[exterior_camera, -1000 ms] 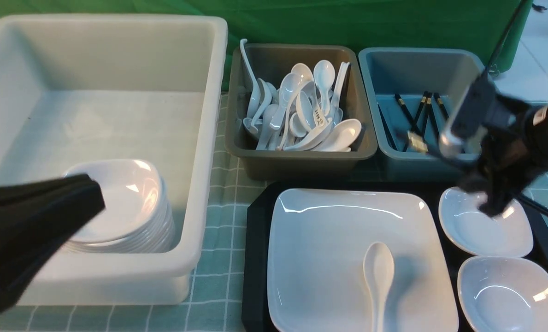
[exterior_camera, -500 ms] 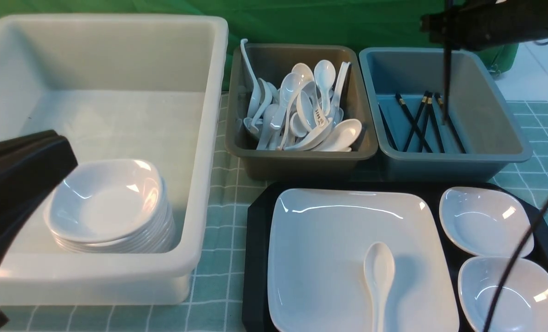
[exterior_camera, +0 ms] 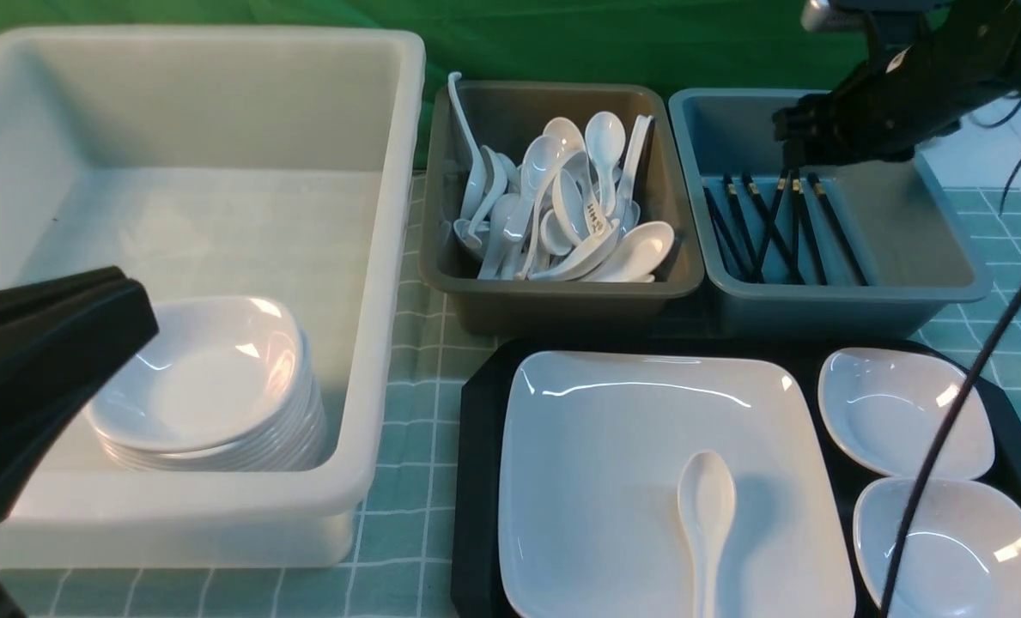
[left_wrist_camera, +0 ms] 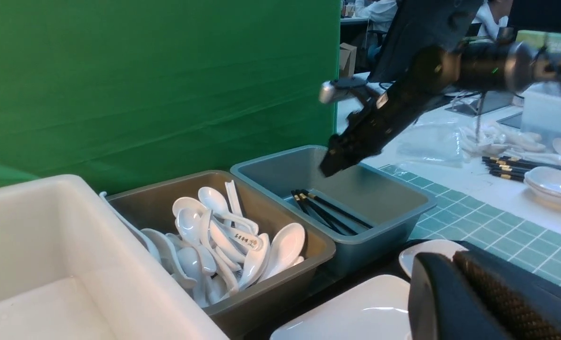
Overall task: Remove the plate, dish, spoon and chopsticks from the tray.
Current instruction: Use the right arm to put the chopsticks into the small storage box on the right, then use the right arm to grab a small plate from the dinner plate
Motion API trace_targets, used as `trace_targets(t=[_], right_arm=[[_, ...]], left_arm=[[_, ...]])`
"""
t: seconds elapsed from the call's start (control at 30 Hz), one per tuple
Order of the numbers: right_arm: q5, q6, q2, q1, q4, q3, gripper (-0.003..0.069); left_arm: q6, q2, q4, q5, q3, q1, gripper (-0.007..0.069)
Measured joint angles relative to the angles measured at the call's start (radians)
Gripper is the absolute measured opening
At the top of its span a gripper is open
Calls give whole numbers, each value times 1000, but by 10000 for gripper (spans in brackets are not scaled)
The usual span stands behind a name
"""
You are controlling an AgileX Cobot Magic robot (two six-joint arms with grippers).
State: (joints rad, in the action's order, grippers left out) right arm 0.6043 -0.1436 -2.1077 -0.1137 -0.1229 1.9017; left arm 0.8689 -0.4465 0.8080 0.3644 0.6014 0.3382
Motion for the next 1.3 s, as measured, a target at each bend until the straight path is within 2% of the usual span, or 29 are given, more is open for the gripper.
trace_targets(t=[0.17,0.23,0.37,0.43,0.53,0.63,0.8,0.97,1.3], right_arm=[[296,-2,193,-2,64,-14,251],[398,-2,270,-10,85,-63,217],[494,2,446,-51,129,-293,211],[504,6,534,-87,137,-457,244],[456,-3,634,-156,140,-697,314],[332,-30,693,-238,164,-925,397],[102,-34,703,-306,194,-1132,473],[-22,-34,670,-313,208,-1188,486],[-52,-26,533,-313,320,-1191,486]], left_arm=[[-1,0,-37,38,0,0,17],[-1,0,-50,69,0,0,17],[-1,0,-60,127,0,0,17],[-1,0,-62,135,0,0,17],[-1,0,-63,136,0,0,17],[-1,0,-63,136,0,0,17],[-1,0,-63,136,0,0,17],[-1,0,-63,139,0,0,17],[0,0,-63,148,0,0,17]])
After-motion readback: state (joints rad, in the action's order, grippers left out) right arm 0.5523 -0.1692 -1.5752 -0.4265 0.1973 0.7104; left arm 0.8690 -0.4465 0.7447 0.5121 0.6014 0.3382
